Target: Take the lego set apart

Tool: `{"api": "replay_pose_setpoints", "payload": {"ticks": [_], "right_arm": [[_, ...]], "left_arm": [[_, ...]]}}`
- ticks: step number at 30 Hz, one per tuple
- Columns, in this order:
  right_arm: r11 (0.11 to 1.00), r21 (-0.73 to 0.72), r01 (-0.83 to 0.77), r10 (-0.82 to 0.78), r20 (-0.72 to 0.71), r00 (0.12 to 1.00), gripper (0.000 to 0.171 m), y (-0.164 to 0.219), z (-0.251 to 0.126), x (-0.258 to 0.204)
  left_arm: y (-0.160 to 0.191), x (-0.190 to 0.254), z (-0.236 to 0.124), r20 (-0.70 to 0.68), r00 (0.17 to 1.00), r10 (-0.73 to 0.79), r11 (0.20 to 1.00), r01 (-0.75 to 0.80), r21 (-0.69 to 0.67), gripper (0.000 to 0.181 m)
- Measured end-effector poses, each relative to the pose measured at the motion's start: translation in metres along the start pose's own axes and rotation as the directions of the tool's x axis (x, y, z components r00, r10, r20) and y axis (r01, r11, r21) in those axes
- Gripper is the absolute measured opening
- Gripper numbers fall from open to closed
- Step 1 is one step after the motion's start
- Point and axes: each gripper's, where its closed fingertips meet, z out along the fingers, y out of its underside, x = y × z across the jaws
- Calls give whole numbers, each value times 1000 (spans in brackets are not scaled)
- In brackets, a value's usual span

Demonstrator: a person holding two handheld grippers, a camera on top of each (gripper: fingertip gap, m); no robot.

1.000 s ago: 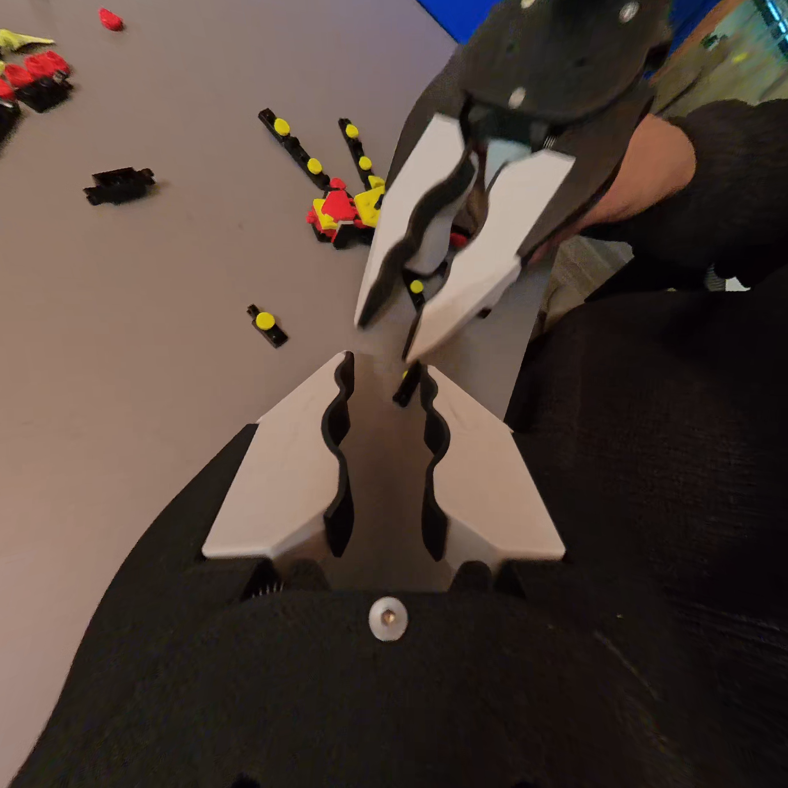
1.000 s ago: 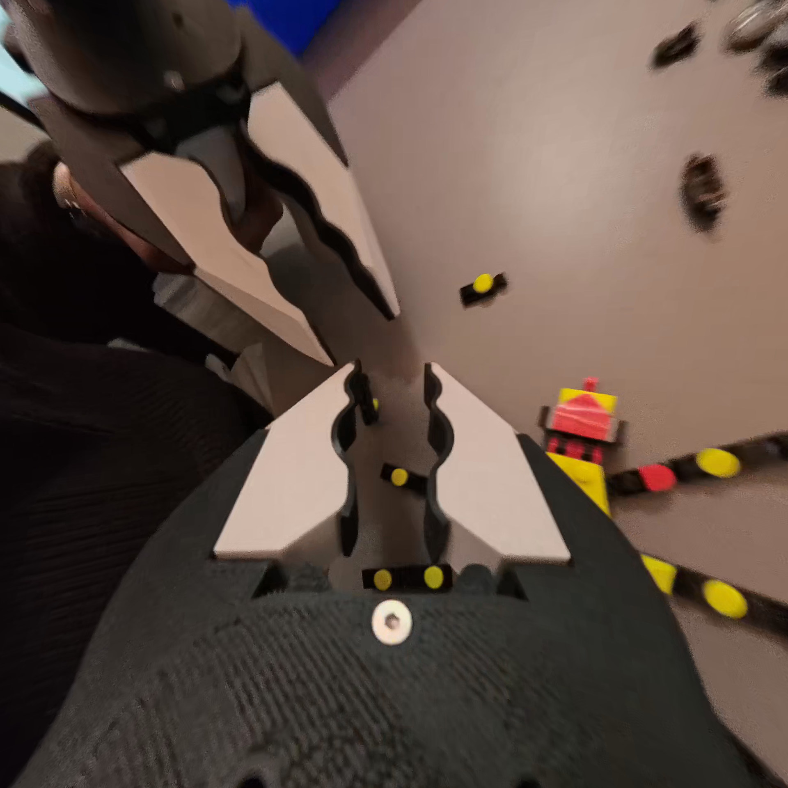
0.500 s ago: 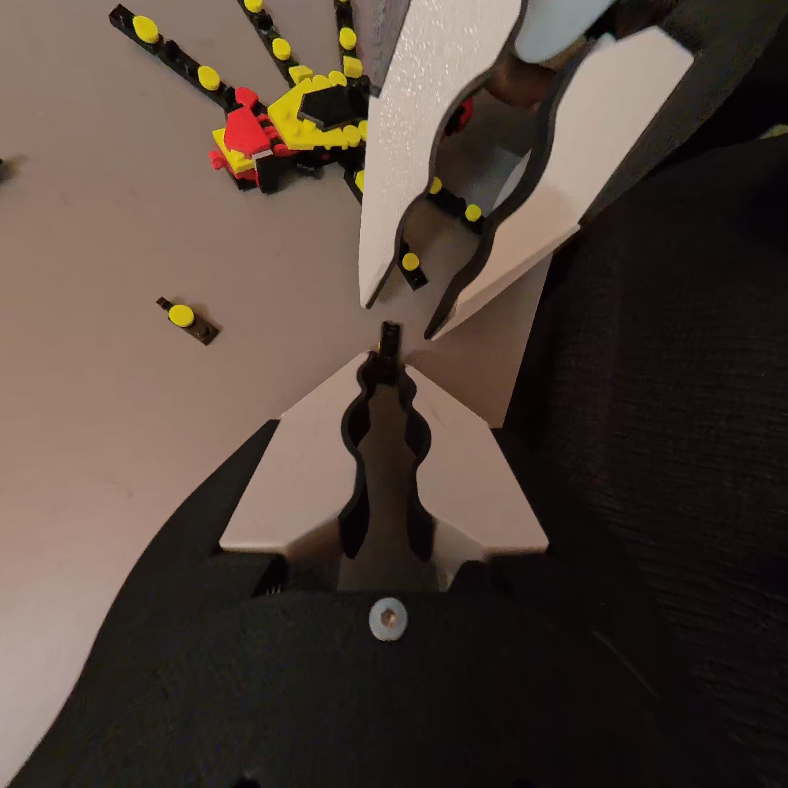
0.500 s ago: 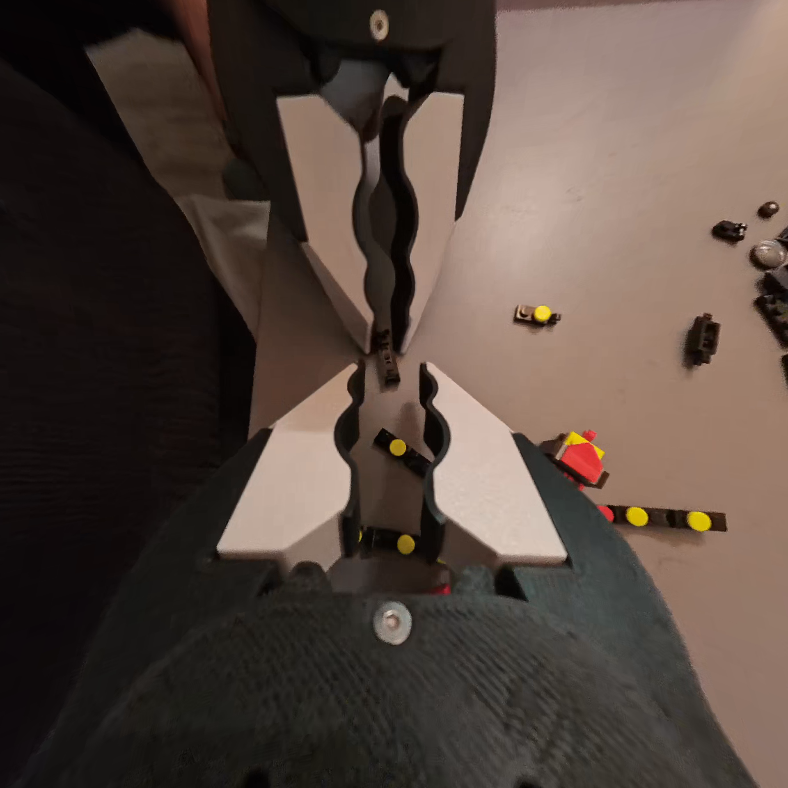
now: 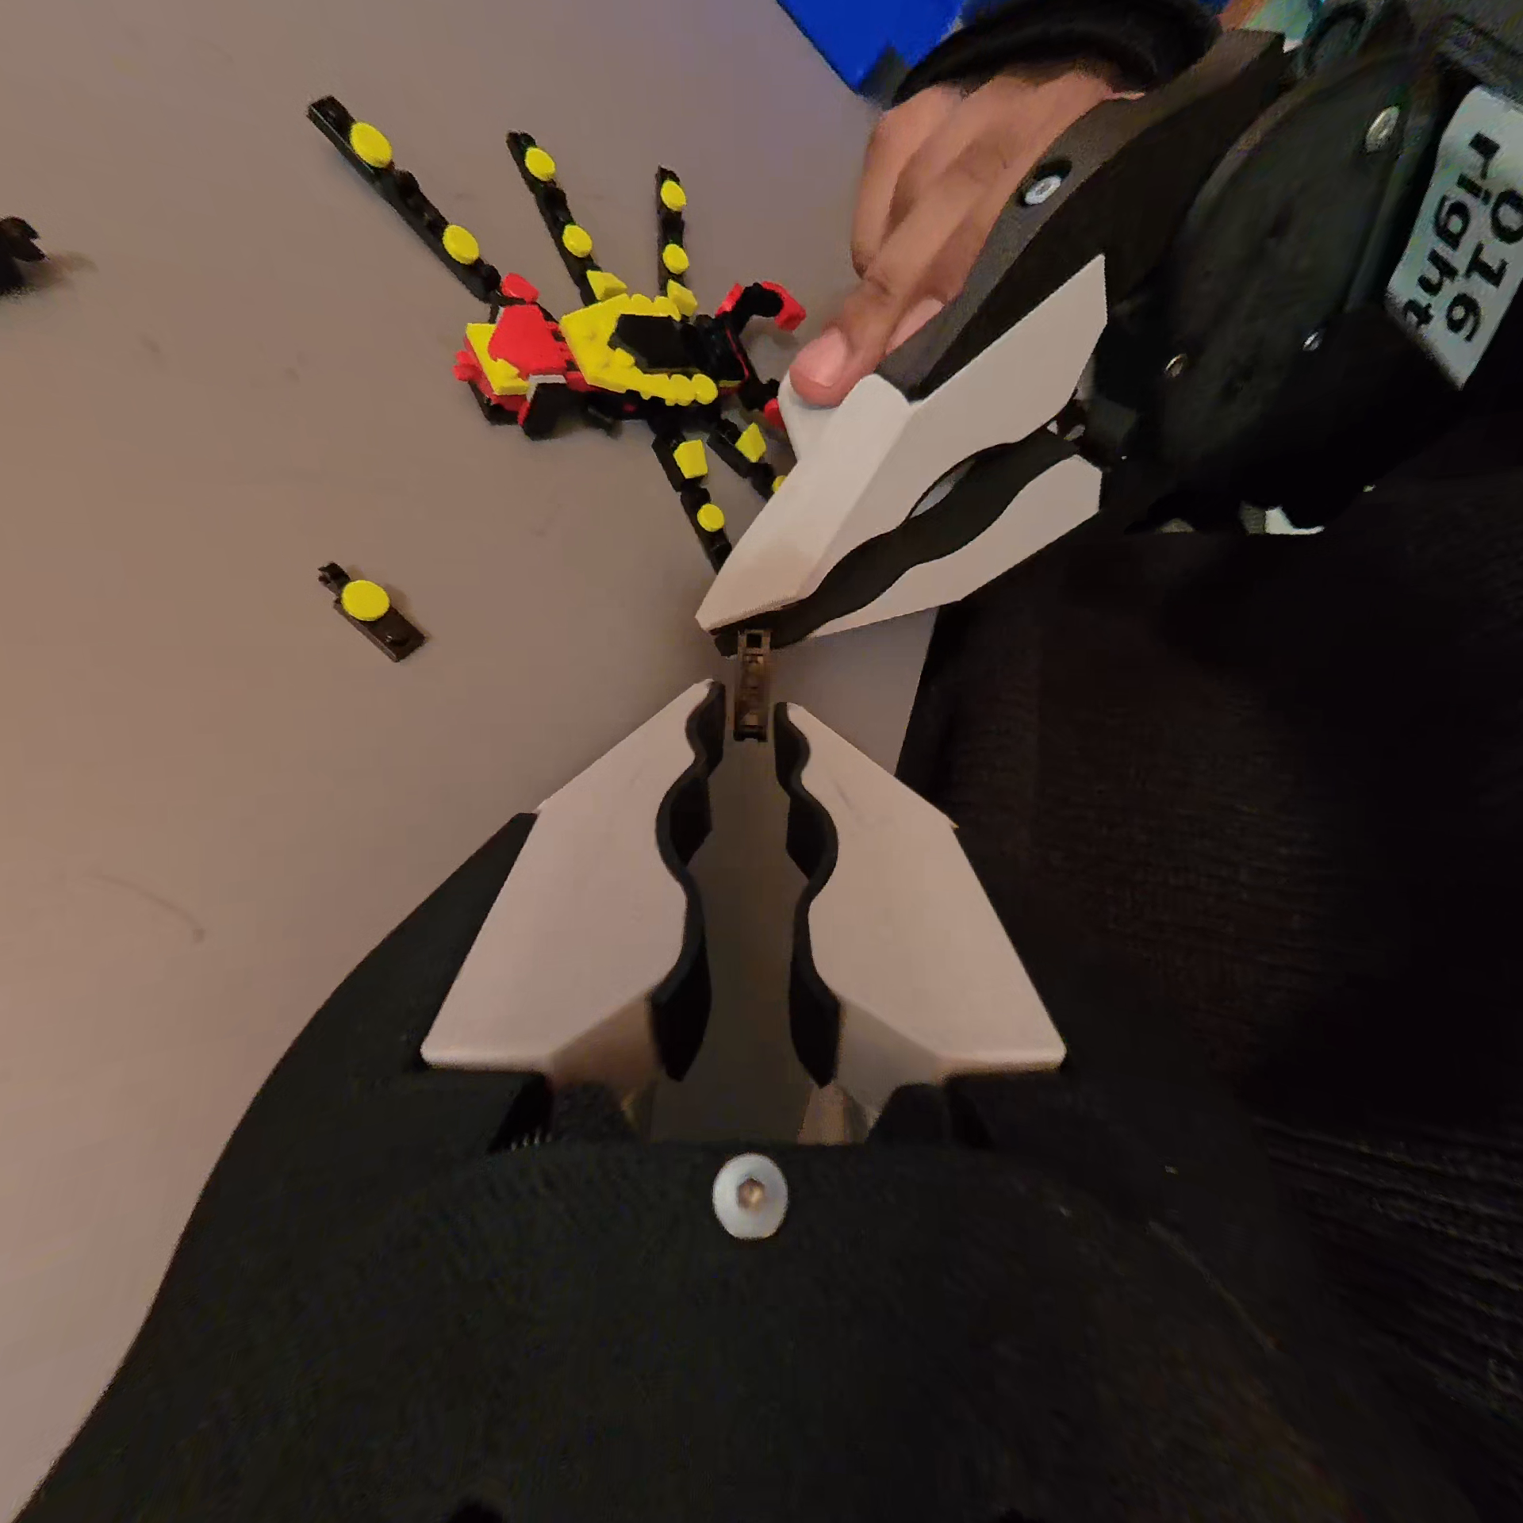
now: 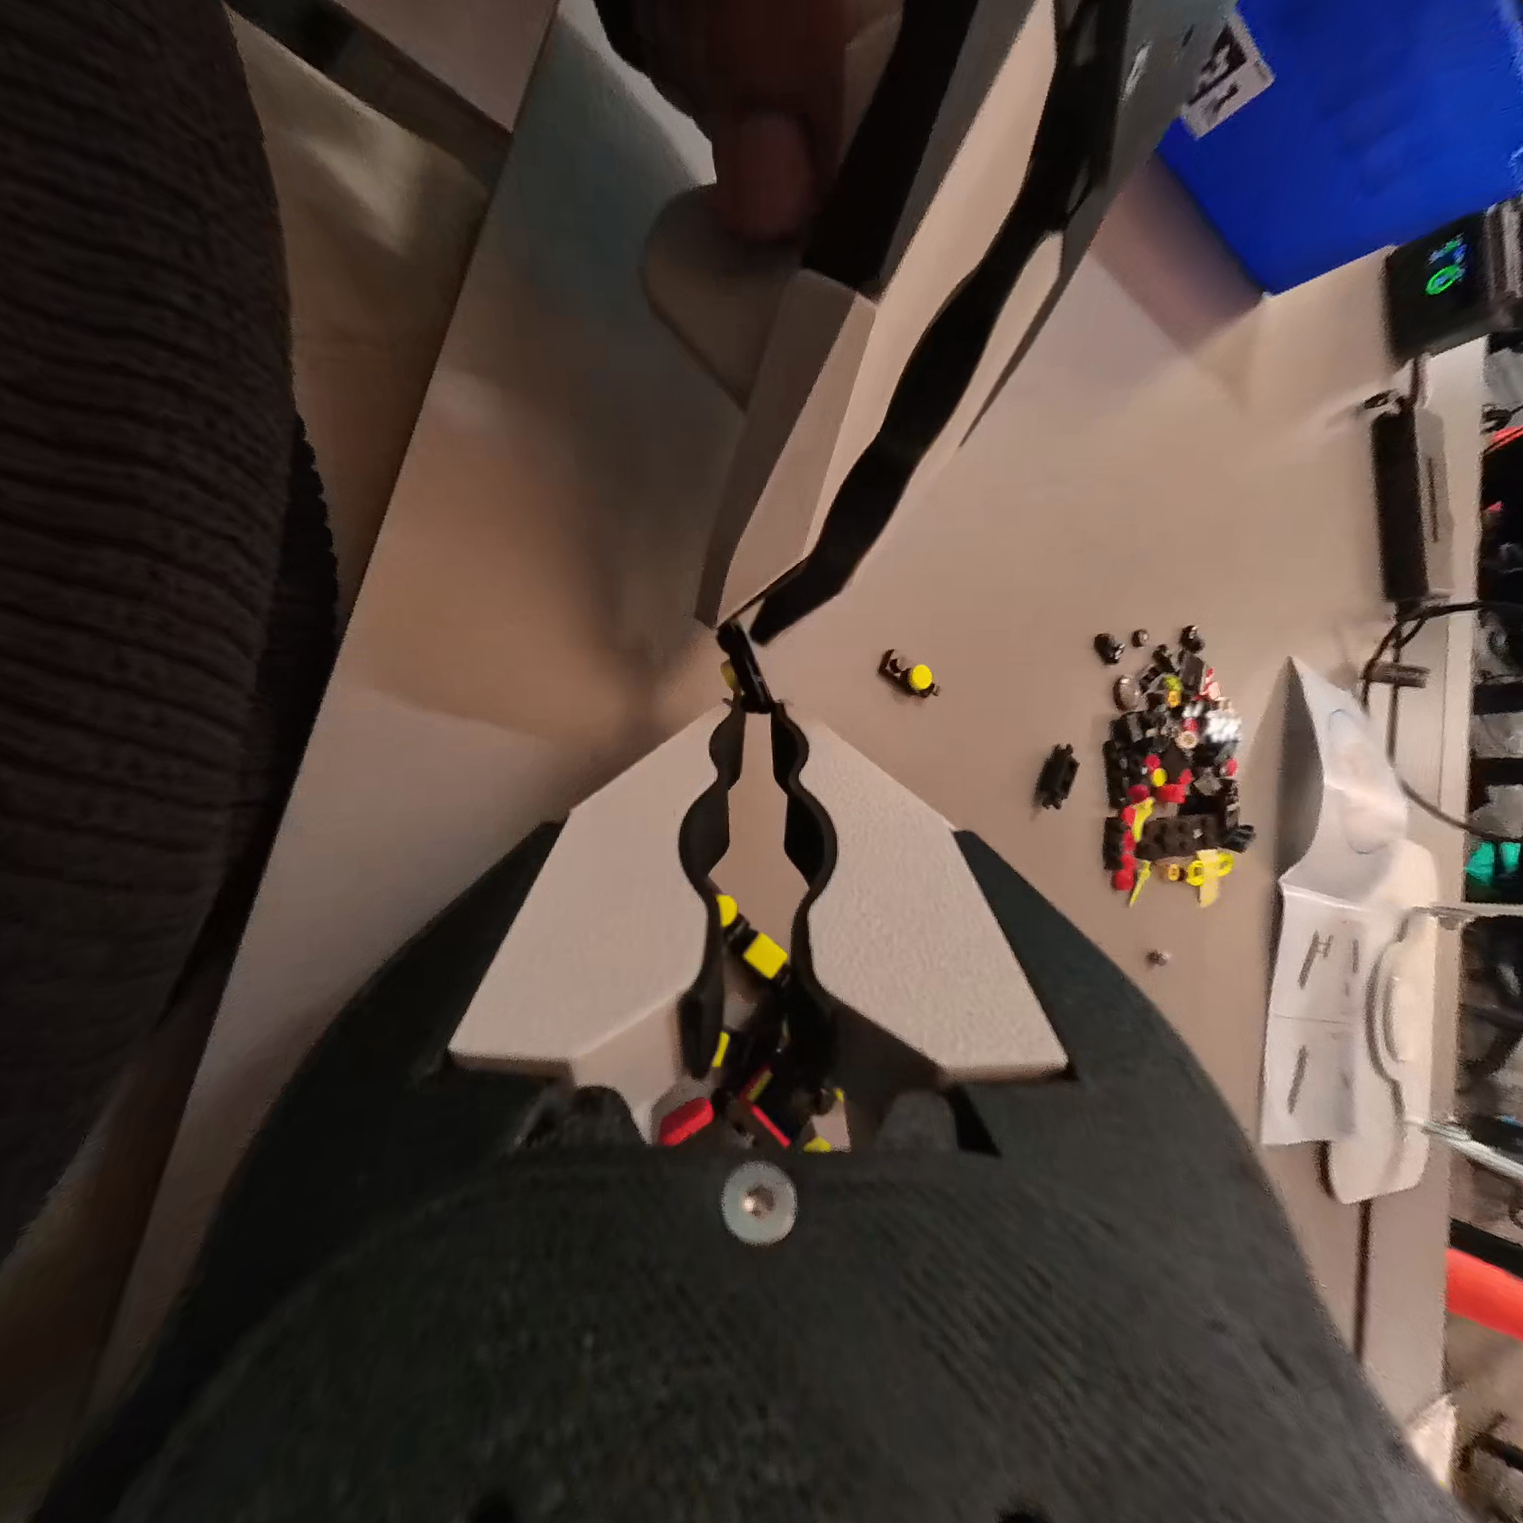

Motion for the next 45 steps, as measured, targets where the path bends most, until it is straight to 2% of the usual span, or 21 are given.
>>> {"api": "replay_pose_setpoints", "payload": {"ticks": [3, 5, 7, 9, 10, 12, 16, 20, 23, 26, 31, 36, 40, 45], "right_arm": [[994, -14, -108, 109, 41, 993, 4, 5, 1, 1], [963, -18, -270, 270, 118, 955, 3, 7, 2, -1], [869, -26, -494, 483, 260, 836, 3, 2, 0, -7], [743, -9, -669, 625, 368, 688, 3, -8, -5, -5], [697, -1, -717, 659, 396, 640, 3, -9, -7, -1], [659, 2, -752, 685, 410, 602, 3, -7, -8, 2], [681, -30, -732, 681, 394, 617, 4, -2, -2, -3], [712, -81, -698, 680, 326, 656, 4, 11, 5, -6], [691, -101, -716, 707, 304, 639, 4, 17, 9, -5], [661, -95, -744, 733, 289, 615, 4, 20, 9, 0], [647, -78, -759, 747, 267, 609, 11, 23, 5, 9], [731, -21, -683, 664, 254, 703, 13, 20, -1, 15], [814, 32, -580, 554, 260, 791, 12, 12, 1, 11], [895, -16, -445, 438, 213, 873, 13, 17, 13, 4]], "left_arm": [[-1, -7, -1, 60, 998, 35, 999, -35, 4, 23], [-2, -6, 0, 70, 996, 62, 998, -63, 8, 28], [-3, -5, 0, 80, 992, 93, 996, -94, 3, 26], [-1, -2, 1, 66, 993, 101, 995, -101, -10, 13], [0, -1, 2, 53, 994, 91, 996, -90, -18, 3], [1, -2, 3, 48, 997, 66, 998, -65, -20, 3], [3, -5, 3, 13, 1000, -16, 1000, 17, -23, 3], [9, -24, 2, 113, 992, -56, 997, 61, -43, 7], [5, -28, -2, 131, 989, -66, 998, 68, -13, 14], [0, -23, -3, 106, 994, -40, 999, 40, 6, 17], [-3, -28, 0, 220, 971, 93, 996, -89, -27, 18], [-4, -22, 5, 184, 979, 86, 996, -84, -20, 20], [-9, -24, 12, 217, 969, 116, 993, -114, -22, 20], [-2, -33, 21, 286, 942, 174, 983, -152, -99, 11]]}}
